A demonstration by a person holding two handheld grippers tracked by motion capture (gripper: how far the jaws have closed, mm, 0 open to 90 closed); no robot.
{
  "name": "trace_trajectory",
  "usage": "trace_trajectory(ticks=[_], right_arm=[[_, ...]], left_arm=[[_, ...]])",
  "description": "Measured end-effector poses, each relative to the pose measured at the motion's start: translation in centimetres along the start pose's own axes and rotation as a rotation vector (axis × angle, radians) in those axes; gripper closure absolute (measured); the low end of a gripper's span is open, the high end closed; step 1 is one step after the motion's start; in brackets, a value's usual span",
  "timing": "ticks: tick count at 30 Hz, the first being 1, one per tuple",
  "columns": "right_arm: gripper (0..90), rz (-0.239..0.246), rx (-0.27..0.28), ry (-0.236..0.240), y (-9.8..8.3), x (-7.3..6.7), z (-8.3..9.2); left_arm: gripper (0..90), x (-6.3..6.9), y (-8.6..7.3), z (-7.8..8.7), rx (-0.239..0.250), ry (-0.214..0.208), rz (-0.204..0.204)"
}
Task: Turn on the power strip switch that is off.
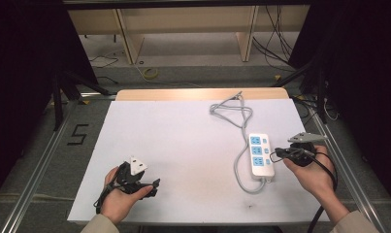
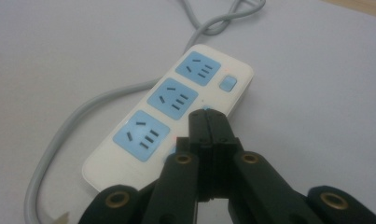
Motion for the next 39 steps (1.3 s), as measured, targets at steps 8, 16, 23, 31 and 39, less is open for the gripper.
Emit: trace_trajectory(ticks=[8, 16, 23, 31, 39], right_arm=[[90.0, -0.009, -0.004, -0.001, 0.3, 0.2, -0.2], [90.0, -0.019, -0.01, -0.001, 0.5, 0.3, -0.4], [90.0, -0.027, -0.019, -0.002, 0.7, 0.5, -0.7], [90.0, -0.039, -0.029, -0.001, 1.0, 0.6, -1.0], [90.0, -0.044, -0.046, 0.0, 1.2, 0.6, -1.3]], left_arm=[[15.3, 0.0, 0.0, 0.0, 0.0, -0.001, 0.0], [15.2, 0.0, 0.0, -0.1, -0.001, -0.004, -0.004], [15.3, 0.0, 0.1, -0.1, -0.001, -0.005, -0.005], [15.2, 0.1, 0.1, -0.1, -0.001, -0.005, -0.005], [15.2, 0.1, 0.1, -0.1, -0.001, -0.005, -0.004]])
Point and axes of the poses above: each handheld gripper's, and its own axes: z roughly backward along the jaws, y roughly out of its top, x roughly to its right, the point moved 1 cm from there along -z, roughly forward along the jaws, and after that the axes turned 5 degrees about y, right-handed, at the moved point
